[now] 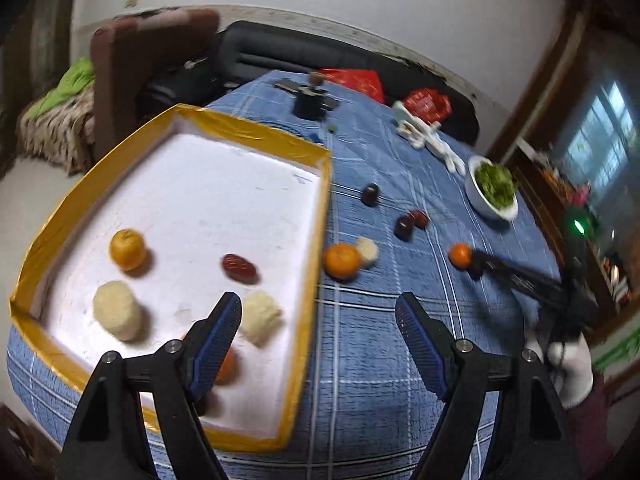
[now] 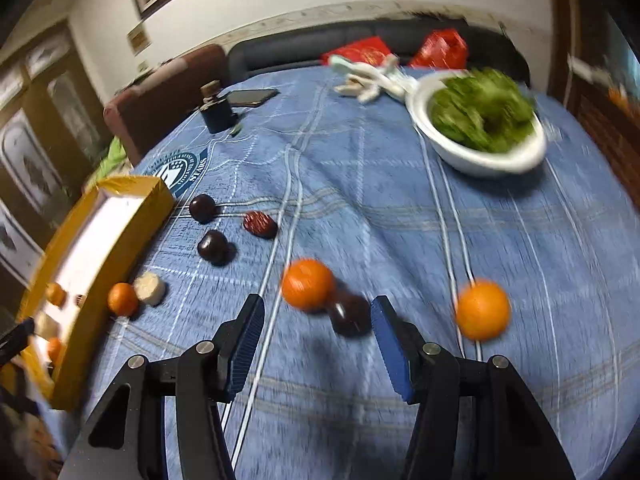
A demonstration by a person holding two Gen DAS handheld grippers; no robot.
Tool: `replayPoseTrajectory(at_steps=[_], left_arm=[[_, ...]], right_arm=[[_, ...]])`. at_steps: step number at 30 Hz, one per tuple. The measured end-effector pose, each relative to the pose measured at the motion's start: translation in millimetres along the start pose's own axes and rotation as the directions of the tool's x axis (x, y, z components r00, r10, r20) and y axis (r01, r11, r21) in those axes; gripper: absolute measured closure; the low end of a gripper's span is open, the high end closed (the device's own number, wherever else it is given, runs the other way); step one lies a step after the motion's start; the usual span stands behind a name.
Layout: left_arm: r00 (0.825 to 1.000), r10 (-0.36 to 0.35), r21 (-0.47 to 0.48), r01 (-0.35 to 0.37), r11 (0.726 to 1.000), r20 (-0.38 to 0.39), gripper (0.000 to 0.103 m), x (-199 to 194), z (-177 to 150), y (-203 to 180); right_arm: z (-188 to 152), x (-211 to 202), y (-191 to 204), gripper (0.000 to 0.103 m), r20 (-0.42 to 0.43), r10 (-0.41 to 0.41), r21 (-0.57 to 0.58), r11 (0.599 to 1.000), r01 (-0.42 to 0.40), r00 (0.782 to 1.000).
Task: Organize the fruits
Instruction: 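Move left tool to the round white yam slice while right tool approaches a mandarin, then grasp the yam slice with left tool while right tool grasps the mandarin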
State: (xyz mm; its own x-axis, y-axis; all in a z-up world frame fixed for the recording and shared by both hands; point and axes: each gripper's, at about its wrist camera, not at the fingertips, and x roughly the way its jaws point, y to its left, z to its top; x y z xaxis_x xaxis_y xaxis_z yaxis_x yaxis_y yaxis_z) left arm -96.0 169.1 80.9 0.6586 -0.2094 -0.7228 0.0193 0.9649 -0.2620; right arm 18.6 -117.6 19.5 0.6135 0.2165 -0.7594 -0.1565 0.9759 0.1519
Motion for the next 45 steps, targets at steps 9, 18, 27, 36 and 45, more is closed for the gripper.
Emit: replayPoseTrajectory(at_steps=[9,18,27,36,45], left_arm=[[0.999,0.009,0.167,0.000,0.986,-0.051,0.024,27.8,3.4,-39.6],[0.995,0.019,0.339,0.017,0.941,-0.103,0.024,72.4,14.2,-75.4],[0.978,0.089,0.449,0.007,0.893,-0.191,0.031,128.3,33.2,-91.1],[0.956,0.250,0.534,-0.132,0.835,-0.154,0.076,149.1,30.9,-100.8],[0.980,0.157,0.459,-0.085,0.885,-0.122,0.076,121.6,28.2,-95.2]], right_arm=[[5.8,38.4,16.1,0.044,0.006,-0.068,-0.093,0.993,0.068,0.998],[5.5,36.5,10.6,0.054,0.010,-0.062,-0.091,0.994,0.063,0.998],[5.6,24.9,5.1,0.066,0.010,0.013,-0.034,0.999,-0.012,1.000],[5.8,22.0,-1.2,0.066,-0.013,0.137,0.023,0.990,-0.137,0.990],[5.2,21.2,-12.5,0.066,-0.022,0.297,0.130,0.948,-0.292,0.955]])
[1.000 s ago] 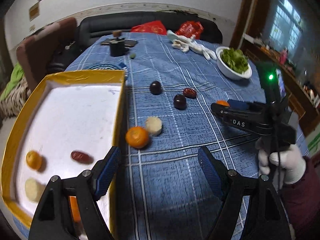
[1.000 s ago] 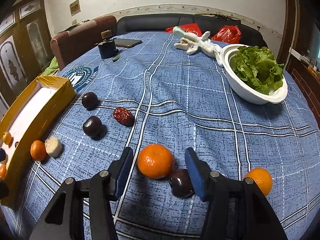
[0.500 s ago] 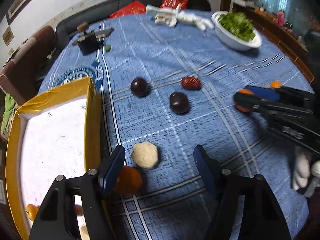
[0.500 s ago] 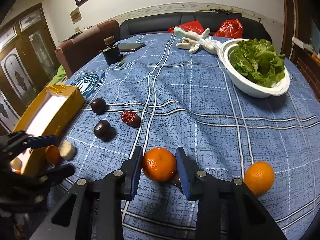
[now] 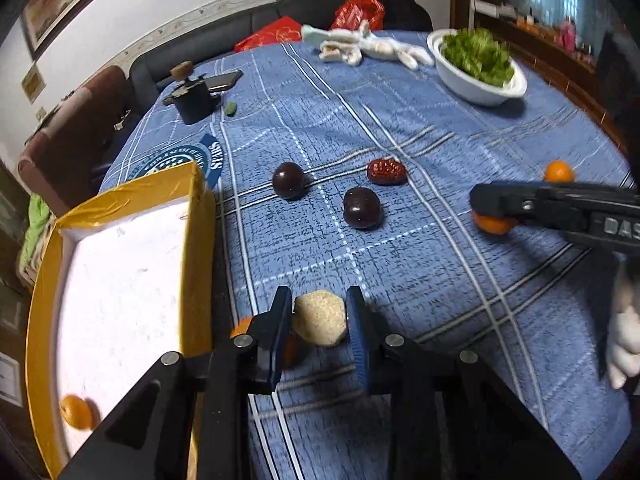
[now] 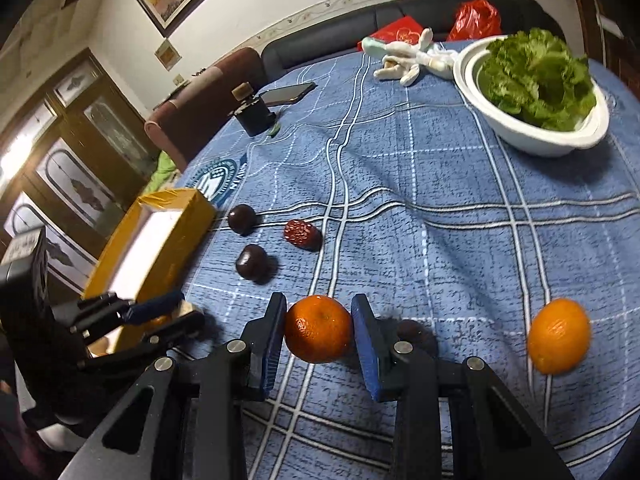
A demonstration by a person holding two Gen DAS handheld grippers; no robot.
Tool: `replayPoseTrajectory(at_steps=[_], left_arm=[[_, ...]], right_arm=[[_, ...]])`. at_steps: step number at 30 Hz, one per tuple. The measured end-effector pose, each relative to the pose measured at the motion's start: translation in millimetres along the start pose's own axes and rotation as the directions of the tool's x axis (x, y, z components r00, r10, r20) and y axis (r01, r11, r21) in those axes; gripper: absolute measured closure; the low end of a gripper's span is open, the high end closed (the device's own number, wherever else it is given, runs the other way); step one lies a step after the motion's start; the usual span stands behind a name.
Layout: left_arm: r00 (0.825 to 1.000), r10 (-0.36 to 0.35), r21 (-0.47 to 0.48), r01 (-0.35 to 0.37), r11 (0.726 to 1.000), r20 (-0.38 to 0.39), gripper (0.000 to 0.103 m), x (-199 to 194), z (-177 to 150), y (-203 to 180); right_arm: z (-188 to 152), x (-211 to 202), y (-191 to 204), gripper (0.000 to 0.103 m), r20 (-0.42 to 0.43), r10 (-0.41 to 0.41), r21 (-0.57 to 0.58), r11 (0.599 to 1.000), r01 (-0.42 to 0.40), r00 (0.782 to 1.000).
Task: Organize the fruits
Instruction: 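Grasp the yam slice with left tool while right tool grasps the mandarin, then carry yam slice and mandarin into the yellow tray and open both tools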
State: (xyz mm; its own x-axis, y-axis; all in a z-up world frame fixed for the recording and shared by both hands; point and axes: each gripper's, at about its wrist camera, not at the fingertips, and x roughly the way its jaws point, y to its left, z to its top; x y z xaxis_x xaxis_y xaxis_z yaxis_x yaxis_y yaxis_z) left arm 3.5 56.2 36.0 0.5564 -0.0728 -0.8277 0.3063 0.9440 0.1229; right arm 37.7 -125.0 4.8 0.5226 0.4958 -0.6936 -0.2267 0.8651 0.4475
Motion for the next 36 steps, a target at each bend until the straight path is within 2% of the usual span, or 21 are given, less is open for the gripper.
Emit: replayPoseTrajectory(at_steps=[5,8,10,12,13,16,19,24,27,31,34,36], left_arm=[[0.996,-0.037,-0.147,0.049,0.988,0.080,0.076,-43.2,-16.7,30.6],[0.991,-0.028,-0.258,0.061,0.964,0.130,0.076,-70.8,-34.5,62.9],[0.986,-0.010,-0.348,0.068,0.935,0.164,0.076,-87.1,-51.4,89.1],[0.983,-0.004,-0.422,0.082,0.903,0.182,0.076,-95.6,-66.8,111.8],[0.982,-0.003,-0.472,0.093,0.877,0.188,0.076,-98.5,-78.0,127.5],[0.985,0.029,-0.545,0.069,0.835,0.170,0.076,-99.0,-101.2,154.4],[0.985,0.026,-0.580,0.078,0.811,0.169,0.076,-98.5,-117.3,166.9],[0.983,0.045,-0.592,0.069,0.803,0.176,0.076,-99.5,-128.2,172.9],[0.982,0.074,-0.615,0.048,0.787,0.172,0.076,-100.7,-134.0,182.3],[0.984,0.085,-0.629,0.034,0.776,0.159,0.075,-96.5,-138.8,190.4],[0.984,0.083,-0.642,0.038,0.766,0.157,0.062,-95.6,-140.9,194.3],[0.981,0.091,-0.650,0.041,0.759,0.169,0.047,-100.1,-142.0,195.9]], right_arm=[[-1.6,-0.8,0.6,0.066,-0.009,0.064,0.021,0.998,-0.064,0.998],[-2.3,0.9,0.5,0.066,-0.021,0.117,0.040,0.992,-0.116,0.993],[-3.4,1.3,3.4,0.066,-0.022,0.121,0.043,0.992,-0.120,0.992],[-3.6,-0.4,10.8,0.066,-0.009,0.070,0.022,0.997,-0.070,0.997],[-3.5,-2.1,15.7,0.066,-0.002,0.050,0.009,0.999,-0.050,0.999],[-6.5,-7.7,39.5,0.066,0.008,0.064,-0.029,0.998,-0.064,0.998],[-14.8,-3.8,75.6,0.065,-0.017,0.126,-0.062,0.990,-0.126,0.992],[-27.8,14.6,143.6,0.065,-0.102,0.226,-0.141,0.961,-0.239,0.969],[-36.6,30.0,182.3,0.065,-0.147,0.234,-0.209,0.942,-0.262,0.961],[-52.3,53.0,221.9,0.065,-0.191,0.205,-0.294,0.921,-0.255,0.960],[-65.1,64.4,240.5,0.063,-0.211,0.186,-0.344,0.905,-0.251,0.960],[-72.7,72.7,250.4,0.063,-0.223,0.168,-0.376,0.894,-0.244,0.960]])
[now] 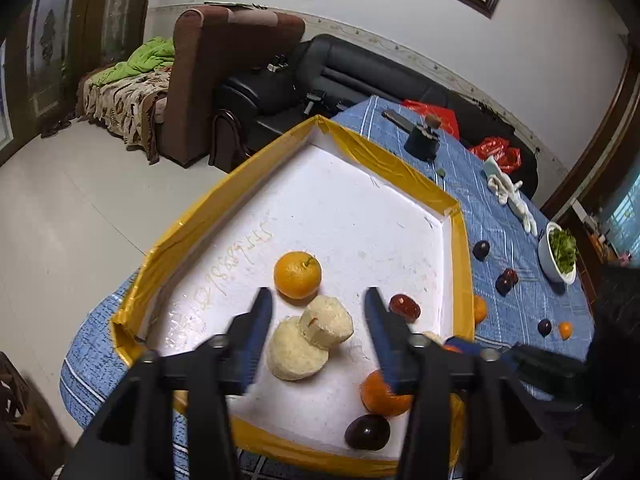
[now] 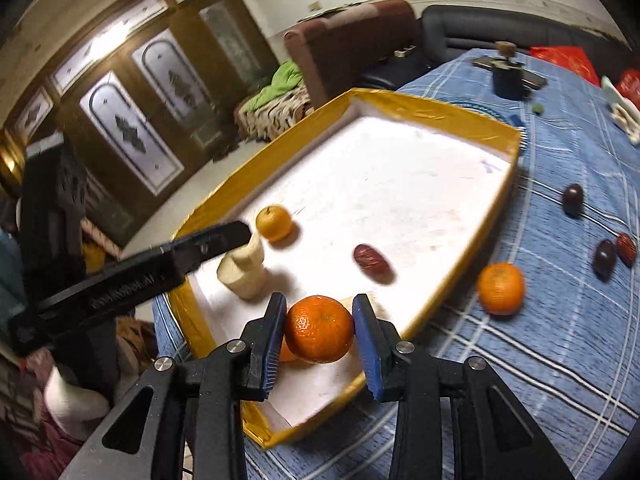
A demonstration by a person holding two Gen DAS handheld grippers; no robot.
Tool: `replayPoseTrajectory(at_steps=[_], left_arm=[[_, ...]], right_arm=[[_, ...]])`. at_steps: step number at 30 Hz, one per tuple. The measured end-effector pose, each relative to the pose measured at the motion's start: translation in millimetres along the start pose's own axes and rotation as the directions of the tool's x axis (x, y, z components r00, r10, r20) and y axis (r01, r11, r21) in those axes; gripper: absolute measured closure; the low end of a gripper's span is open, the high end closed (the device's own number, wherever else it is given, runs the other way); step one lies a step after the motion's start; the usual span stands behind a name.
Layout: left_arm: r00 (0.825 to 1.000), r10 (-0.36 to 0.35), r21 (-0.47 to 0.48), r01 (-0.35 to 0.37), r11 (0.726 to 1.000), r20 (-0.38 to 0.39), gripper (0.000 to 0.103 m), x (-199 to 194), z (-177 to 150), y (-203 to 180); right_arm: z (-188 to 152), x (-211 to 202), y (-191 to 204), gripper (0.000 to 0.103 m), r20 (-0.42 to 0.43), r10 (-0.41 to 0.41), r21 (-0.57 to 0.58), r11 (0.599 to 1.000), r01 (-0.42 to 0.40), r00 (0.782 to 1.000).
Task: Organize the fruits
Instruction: 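Carry yam slice and mandarin into the yellow tray and open both tools, then move both tools back over the remaining mandarins on the tablecloth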
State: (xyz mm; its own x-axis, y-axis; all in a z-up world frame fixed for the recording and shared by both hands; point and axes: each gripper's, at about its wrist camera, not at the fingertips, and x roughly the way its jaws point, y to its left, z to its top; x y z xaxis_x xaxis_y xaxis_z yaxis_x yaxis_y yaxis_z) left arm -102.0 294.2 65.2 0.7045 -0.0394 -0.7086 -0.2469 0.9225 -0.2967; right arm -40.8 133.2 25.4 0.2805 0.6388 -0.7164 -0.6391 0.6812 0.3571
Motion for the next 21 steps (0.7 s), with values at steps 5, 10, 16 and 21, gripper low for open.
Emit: replayPoseTrajectory(at_steps=[5,10,16,21], left_arm=[[0.998,-0.005,-0.013,0.005,1.000,0.057,0.030,-18.9,2.2,2.3],[0.998,-0.023,-0.019,0.024,1.000,0.063,0.028,-28.0,3.3,-2.8],[0.997,-0.039,0.018,0.038,0.999,0.062,0.026,-38.3,-1.7,-22.5],[0.998,-0.050,0.052,0.047,0.998,0.049,0.024,-39.1,-6.5,-42.3]], right_arm=[[-3.4,2.7,8.3,0.060,0.003,-0.032,-0.038,0.999,0.032,0.999],[-4.5,-20.9,2.5,0.045,0.054,-0.028,-0.017,0.999,0.029,0.998],[-14.5,-51.3,-20.4,0.044,0.095,-0.062,0.028,0.998,0.059,0.994],[-30.2,-89.4,-62.6,0.042,0.137,-0.123,0.120,0.987,0.107,0.983]])
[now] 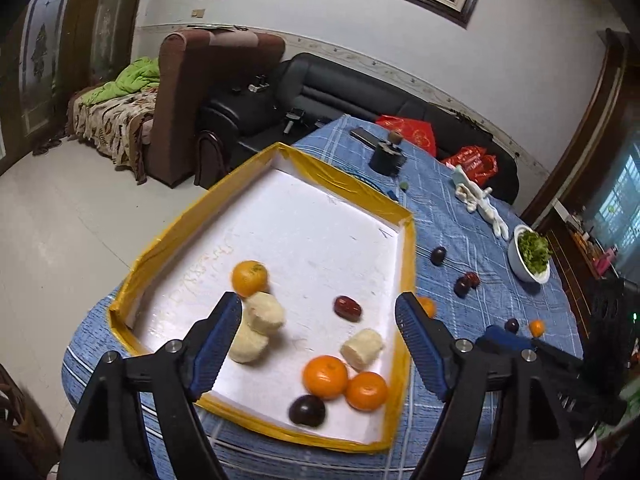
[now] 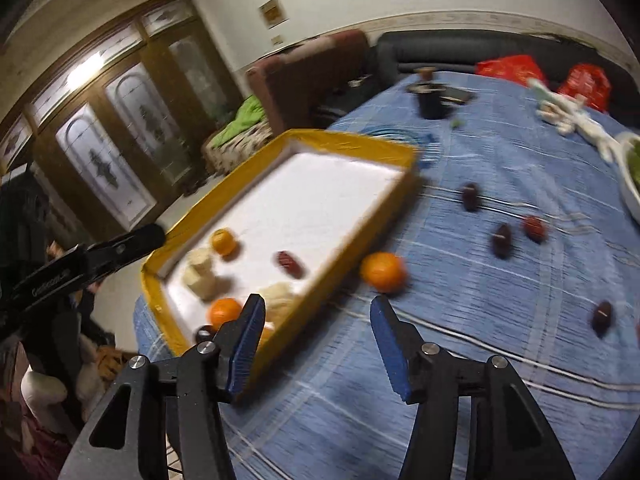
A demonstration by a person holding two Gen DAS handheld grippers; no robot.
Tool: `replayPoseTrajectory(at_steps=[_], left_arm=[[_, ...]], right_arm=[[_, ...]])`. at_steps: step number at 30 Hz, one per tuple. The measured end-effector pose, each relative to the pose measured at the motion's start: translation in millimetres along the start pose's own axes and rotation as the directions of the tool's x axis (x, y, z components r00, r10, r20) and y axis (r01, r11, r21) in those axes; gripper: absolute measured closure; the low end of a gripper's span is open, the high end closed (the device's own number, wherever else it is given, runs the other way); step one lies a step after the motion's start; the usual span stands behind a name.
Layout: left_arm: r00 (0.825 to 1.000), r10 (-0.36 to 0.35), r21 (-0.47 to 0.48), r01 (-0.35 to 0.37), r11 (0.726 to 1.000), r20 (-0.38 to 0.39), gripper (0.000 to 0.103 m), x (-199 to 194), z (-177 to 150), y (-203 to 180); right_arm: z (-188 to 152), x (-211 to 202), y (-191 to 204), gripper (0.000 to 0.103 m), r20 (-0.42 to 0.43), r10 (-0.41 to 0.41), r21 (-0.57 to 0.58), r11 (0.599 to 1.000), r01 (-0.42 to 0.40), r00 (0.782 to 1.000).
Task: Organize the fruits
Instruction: 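Move both tools back over the remaining mandarins on the tablecloth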
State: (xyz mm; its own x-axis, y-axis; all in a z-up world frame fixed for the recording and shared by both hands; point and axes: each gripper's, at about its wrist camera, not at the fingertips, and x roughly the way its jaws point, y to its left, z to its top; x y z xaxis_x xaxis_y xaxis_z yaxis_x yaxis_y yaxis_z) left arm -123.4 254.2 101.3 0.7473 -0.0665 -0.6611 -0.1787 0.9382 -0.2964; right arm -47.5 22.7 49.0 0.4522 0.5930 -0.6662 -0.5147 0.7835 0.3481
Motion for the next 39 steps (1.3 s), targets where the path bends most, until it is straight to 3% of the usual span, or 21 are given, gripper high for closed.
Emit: replayPoseTrajectory(at_steps=[5,11,18,23,27,34,39], left_arm=[[1.000,-0.013,0.047,0.014,0.999,-0.019,0.024,3.7,-6.7,-24.5],[0.998,-0.019,0.098,0.025,0.995,-0.062,0.023,18.9,-13.8,-51.4],[0.995,-0.005,0.133,0.018,0.991,-0.096,0.023,36.7,-15.6,-70.8],[0.994,-0.003,0.123,0.016,0.992,-0.109,0.023,49.7,-16.8,-72.5],[0.990,-0.015,0.184,0.040,0.982,-0.138,0.023,61.0,-21.6,-89.3],[0.984,-0.058,0.338,0.112,0.935,-0.168,0.023,78.1,-31.3,-139.4],[0.982,-0.043,0.421,0.119,0.899,-0.185,0.024,92.3,-40.4,-159.6]], right_arm=[[-4.4,-40.8,-59.0,0.042,0.056,-0.093,0.105,0.991,0.087,0.994],[-6.0,-82.8,-132.5,0.041,0.102,-0.234,0.236,0.950,0.205,0.967],[-6.4,-116.4,-207.7,0.041,0.148,-0.396,0.360,0.875,0.323,0.906],[-16.5,-122.4,-243.1,0.041,0.143,-0.392,0.447,0.845,0.294,0.909],[-21.9,-118.2,-252.0,0.041,0.126,-0.382,0.470,0.836,0.284,0.916],[-23.2,-110.7,-251.1,0.041,0.119,-0.352,0.468,0.844,0.260,0.929],[-25.6,-111.4,-250.0,0.041,0.130,-0.335,0.461,0.854,0.242,0.933]])
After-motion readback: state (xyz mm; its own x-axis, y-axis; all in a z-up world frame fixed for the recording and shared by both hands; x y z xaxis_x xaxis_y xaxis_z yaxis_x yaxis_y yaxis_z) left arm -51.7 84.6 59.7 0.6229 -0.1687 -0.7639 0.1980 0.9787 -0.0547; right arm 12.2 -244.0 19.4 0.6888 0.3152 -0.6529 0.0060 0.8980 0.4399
